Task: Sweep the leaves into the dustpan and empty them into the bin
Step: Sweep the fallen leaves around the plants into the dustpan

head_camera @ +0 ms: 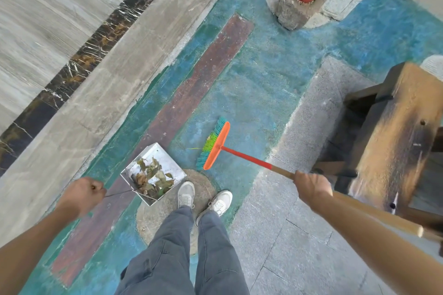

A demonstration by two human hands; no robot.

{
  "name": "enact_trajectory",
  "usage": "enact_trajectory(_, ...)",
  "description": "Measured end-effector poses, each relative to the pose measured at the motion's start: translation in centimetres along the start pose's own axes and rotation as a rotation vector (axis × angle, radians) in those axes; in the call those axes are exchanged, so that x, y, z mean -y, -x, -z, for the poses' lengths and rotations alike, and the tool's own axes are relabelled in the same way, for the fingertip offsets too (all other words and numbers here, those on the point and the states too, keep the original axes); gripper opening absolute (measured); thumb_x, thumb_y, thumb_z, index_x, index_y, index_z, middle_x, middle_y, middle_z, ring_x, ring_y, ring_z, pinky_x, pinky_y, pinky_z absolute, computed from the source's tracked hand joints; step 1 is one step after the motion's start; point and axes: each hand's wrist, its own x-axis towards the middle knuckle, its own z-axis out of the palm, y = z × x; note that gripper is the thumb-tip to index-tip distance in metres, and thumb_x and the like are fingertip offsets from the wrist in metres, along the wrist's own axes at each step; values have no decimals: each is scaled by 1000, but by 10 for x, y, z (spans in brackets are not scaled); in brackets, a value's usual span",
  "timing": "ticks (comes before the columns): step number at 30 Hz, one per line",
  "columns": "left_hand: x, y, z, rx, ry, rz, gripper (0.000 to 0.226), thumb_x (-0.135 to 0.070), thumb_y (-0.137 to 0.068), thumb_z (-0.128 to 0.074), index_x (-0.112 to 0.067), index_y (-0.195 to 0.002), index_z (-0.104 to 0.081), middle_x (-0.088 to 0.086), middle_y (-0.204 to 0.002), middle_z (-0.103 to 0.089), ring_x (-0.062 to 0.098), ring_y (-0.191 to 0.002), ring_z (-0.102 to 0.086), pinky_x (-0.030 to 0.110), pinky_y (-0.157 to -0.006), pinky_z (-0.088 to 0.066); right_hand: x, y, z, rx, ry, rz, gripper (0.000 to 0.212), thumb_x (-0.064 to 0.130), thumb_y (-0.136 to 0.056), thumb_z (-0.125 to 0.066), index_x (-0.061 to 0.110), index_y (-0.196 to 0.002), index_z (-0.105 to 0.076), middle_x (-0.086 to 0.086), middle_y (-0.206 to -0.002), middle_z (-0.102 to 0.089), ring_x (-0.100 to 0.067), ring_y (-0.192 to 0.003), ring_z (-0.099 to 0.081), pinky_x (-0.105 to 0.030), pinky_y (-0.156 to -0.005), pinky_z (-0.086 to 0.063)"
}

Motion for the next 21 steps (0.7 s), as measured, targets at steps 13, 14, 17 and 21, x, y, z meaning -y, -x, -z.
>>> enact_trajectory(13,-72,-18,-3,-10,85,-4,46,2,-86,-55,-11,-58,-21,-3,-49,-18,14,-49,-20,27,-49,-31,-62,-19,16,-125,38,13,21,17,-98,-38,14,-112,-54,2,-84,-68,-18,-63,-62,-29,-54,-43)
enact_trajectory(14,-76,-20,-3,-14,81,-9,46,2,-86,-55,-10,-58,-20,-4,-49,-18,14,-49,-19,29,-47,-33,-60,-20,18,-130,41,28,21,16,-97,-38,14,-112,-53,1,-86,-68,-18,-68,-65,-29,-55,-44)
enact_trajectory(17,-92,-24,-2,-25,74,-41,51,2,-85,-56,-21,-54,-22,-6,-48,-17,14,-47,-18,25,-45,-31,-64,-20,17,-132,30,28,22,14,-96,-37,14,-113,-53,2,-88,-68,-18,-71,-65,-29,-57,-46)
enact_trajectory(21,-117,-36,-1,-12,31,-105,50,3,-81,-58,-20,-55,-22,-3,-50,-17,13,-47,-15,23,-42,-20,-78,-18,3,-69,26,-36,21,16,-95,-42,18,-112,-55,4,-88,-68,-17,-72,-64,-28,-57,-45)
